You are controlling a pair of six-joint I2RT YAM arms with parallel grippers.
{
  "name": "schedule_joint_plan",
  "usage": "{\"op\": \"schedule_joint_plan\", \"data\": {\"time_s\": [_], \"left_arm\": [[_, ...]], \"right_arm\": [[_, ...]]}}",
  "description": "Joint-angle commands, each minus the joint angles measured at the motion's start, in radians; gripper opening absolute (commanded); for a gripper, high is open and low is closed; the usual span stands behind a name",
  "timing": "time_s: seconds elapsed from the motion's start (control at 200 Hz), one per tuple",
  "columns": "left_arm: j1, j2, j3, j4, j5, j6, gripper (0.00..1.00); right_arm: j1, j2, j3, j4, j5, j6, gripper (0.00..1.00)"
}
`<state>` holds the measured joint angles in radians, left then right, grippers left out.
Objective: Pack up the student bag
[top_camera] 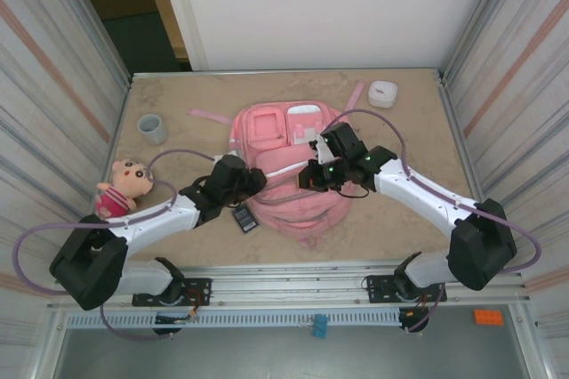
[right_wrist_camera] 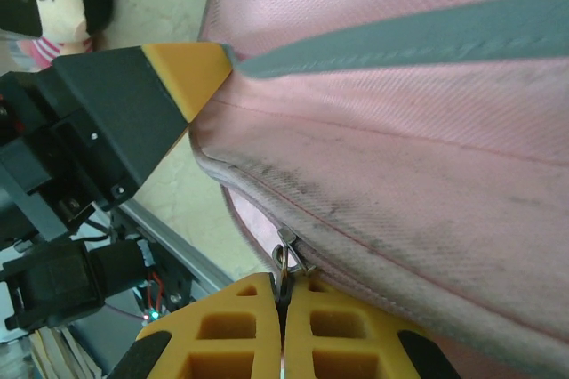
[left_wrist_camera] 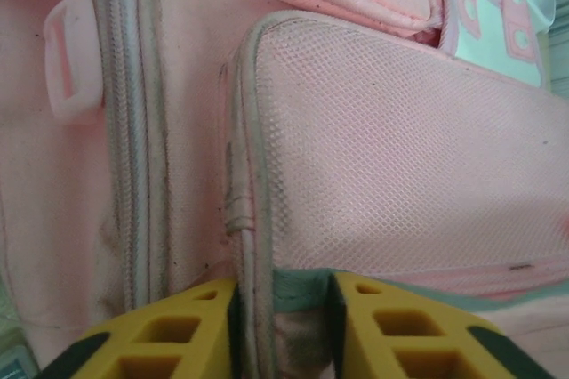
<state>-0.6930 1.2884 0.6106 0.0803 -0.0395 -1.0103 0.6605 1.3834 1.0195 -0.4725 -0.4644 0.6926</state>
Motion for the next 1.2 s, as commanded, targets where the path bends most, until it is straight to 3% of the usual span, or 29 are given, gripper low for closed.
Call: {"op": "schedule_joint_plan", "data": {"time_s": [0.0,0.095,0.19,0.561,0.797,1.193], "left_arm": [[-0.012,0.02,0.009,0.096,0.04,-0.029,0.22],[-0.025,0.026,0.026,0.108,0.035,-0.037,0.13],[-0.034,0.025,0.046,0.112,0.033,-0.036,0.11],[-0.063,0.054,0.095,0.13,0.008,-0.036,0.11],[-0.062,0.047,0.103,0.112,0.0,-0.004,0.11],[-0.04,0.006,0.082,0.076,-0.01,0.023,0.12]], "right_arm": [[0.025,-0.018,0.017,0.041,-0.016,0.038,0.0],[0.026,-0.015,0.016,0.067,-0.009,0.055,0.0],[0.035,-0.003,0.016,0.092,-0.008,0.063,0.0],[0.096,0.074,0.025,0.266,-0.045,0.169,0.0],[0.101,0.067,0.05,0.211,-0.041,0.105,0.0],[-0.002,-0.061,0.021,0.107,-0.075,-0.019,0.34]]}}
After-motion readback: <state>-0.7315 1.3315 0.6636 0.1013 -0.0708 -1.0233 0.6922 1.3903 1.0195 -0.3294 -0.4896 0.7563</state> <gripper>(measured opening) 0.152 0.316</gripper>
